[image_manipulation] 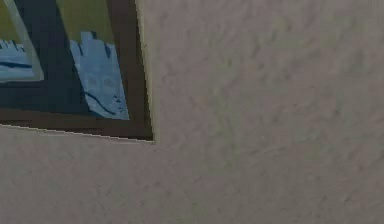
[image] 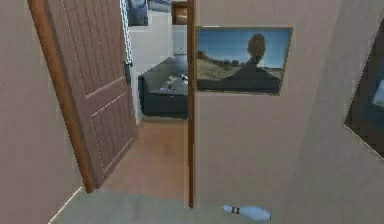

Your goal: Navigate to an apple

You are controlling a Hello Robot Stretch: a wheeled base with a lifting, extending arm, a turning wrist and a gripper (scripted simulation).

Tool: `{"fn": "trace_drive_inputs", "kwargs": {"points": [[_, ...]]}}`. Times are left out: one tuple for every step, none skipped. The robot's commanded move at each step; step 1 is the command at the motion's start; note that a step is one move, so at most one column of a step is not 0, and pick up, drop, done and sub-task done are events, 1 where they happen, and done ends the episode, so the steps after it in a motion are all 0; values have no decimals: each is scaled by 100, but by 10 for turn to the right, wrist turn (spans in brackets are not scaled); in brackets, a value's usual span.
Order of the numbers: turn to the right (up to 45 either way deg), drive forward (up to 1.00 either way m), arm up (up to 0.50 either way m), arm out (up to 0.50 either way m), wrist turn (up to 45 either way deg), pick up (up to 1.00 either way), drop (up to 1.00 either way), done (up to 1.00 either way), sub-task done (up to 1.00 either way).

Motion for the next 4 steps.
{"fn": "trace_drive_inputs", "kwargs": {"points": [[-150,0,0,0,0,0,0,0,0],[0,100,0,0,0,0,0,0,0],[0,15,0,0,0,0,0,0,0],[210,0,0,0,0,0,0,0,0]]}}
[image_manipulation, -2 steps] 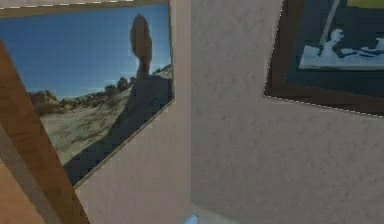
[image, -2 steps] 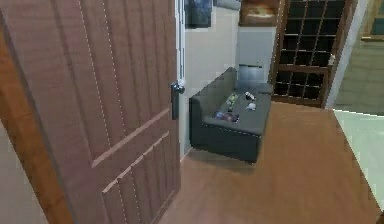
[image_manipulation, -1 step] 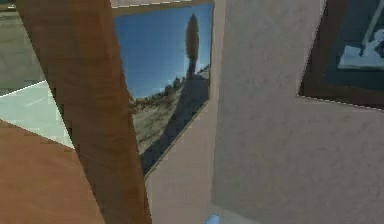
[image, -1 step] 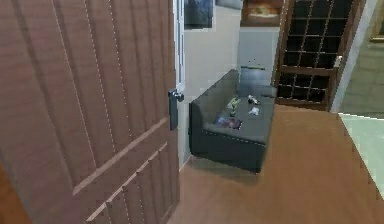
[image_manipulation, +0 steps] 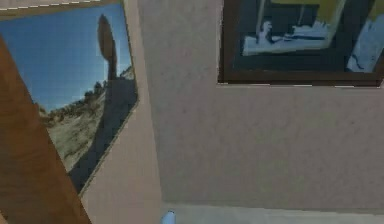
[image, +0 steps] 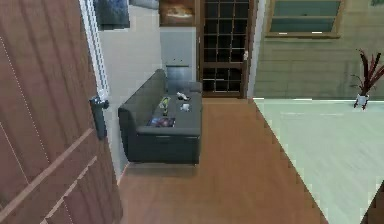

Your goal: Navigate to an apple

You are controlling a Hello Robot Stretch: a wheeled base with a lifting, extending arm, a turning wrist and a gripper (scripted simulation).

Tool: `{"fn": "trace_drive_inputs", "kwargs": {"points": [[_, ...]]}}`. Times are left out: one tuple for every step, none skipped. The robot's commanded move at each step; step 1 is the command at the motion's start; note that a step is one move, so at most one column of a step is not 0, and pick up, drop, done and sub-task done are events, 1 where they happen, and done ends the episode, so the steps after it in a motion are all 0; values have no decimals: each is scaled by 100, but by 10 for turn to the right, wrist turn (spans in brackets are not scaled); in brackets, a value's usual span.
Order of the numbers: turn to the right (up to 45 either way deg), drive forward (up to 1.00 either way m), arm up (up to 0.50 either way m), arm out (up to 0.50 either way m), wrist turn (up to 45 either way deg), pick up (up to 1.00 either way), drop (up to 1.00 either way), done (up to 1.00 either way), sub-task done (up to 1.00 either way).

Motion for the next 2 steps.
{"fn": "trace_drive_inputs", "kwargs": {"points": [[0,45,0,0,0,0,0,0,0],[450,0,0,0,0,0,0,0,0]]}}
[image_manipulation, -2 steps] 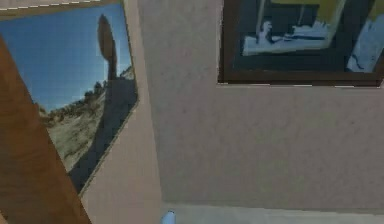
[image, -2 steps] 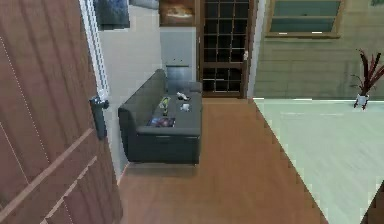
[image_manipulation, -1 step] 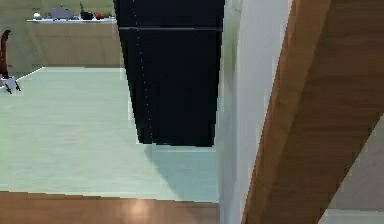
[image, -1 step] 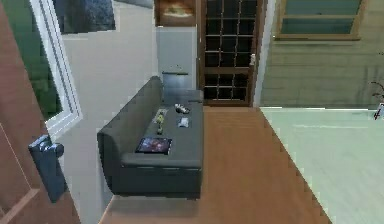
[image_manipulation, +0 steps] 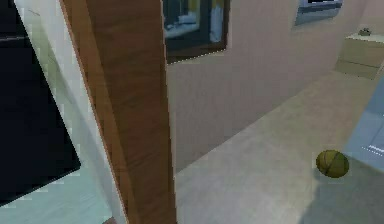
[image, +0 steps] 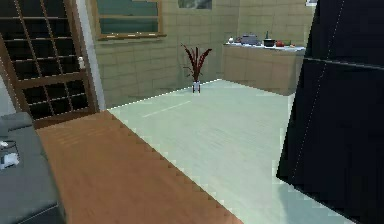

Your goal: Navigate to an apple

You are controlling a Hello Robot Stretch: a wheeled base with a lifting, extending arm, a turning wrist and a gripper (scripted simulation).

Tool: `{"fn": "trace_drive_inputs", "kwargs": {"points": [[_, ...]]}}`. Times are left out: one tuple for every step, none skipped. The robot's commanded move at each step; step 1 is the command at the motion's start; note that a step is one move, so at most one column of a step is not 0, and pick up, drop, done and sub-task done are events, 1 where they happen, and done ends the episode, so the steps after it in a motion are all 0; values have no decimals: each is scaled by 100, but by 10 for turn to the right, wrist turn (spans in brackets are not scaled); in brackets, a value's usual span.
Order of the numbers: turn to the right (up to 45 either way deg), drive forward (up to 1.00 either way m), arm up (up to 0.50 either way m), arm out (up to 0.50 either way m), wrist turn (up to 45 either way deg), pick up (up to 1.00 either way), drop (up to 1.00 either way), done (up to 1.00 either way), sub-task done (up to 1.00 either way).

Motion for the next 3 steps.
{"fn": "trace_drive_inputs", "kwargs": {"points": [[150,0,0,0,0,0,0,0,0],[0,100,0,0,0,0,0,0,0],[0,80,0,0,0,0,0,0,0]]}}
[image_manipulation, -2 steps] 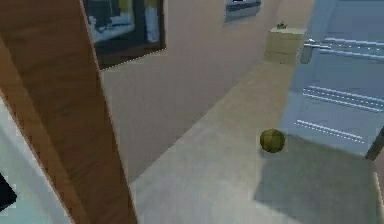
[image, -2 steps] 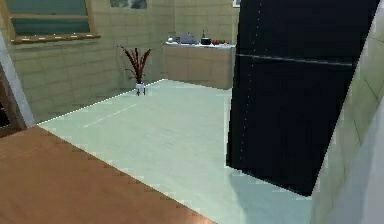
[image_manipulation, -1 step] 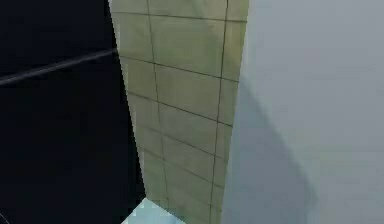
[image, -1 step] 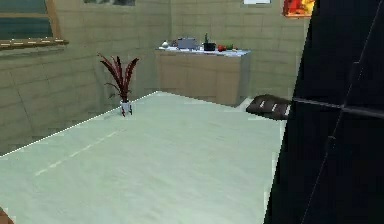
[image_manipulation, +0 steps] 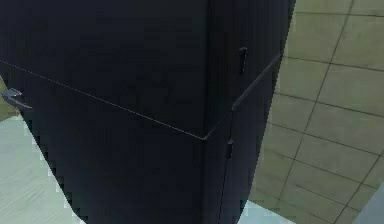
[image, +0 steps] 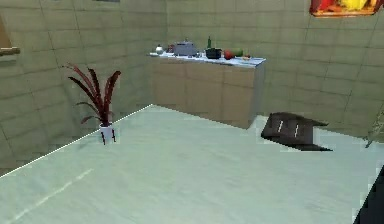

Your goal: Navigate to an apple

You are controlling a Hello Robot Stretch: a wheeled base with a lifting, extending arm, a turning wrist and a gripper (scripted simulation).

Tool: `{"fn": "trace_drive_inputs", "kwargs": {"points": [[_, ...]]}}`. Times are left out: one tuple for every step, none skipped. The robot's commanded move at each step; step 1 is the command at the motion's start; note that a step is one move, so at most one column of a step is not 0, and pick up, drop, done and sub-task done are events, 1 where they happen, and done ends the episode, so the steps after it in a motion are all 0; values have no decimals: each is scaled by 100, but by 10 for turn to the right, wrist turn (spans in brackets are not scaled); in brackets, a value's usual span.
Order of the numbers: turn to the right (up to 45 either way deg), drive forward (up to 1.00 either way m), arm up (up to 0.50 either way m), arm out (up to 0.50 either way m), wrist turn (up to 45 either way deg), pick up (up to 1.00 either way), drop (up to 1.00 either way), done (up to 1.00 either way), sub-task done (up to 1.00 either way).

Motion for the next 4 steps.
{"fn": "trace_drive_inputs", "kwargs": {"points": [[180,0,0,0,0,0,0,0,0],[0,100,0,0,0,0,0,0,0],[30,0,0,0,0,0,0,0,0],[0,100,0,0,0,0,0,0,0]]}}
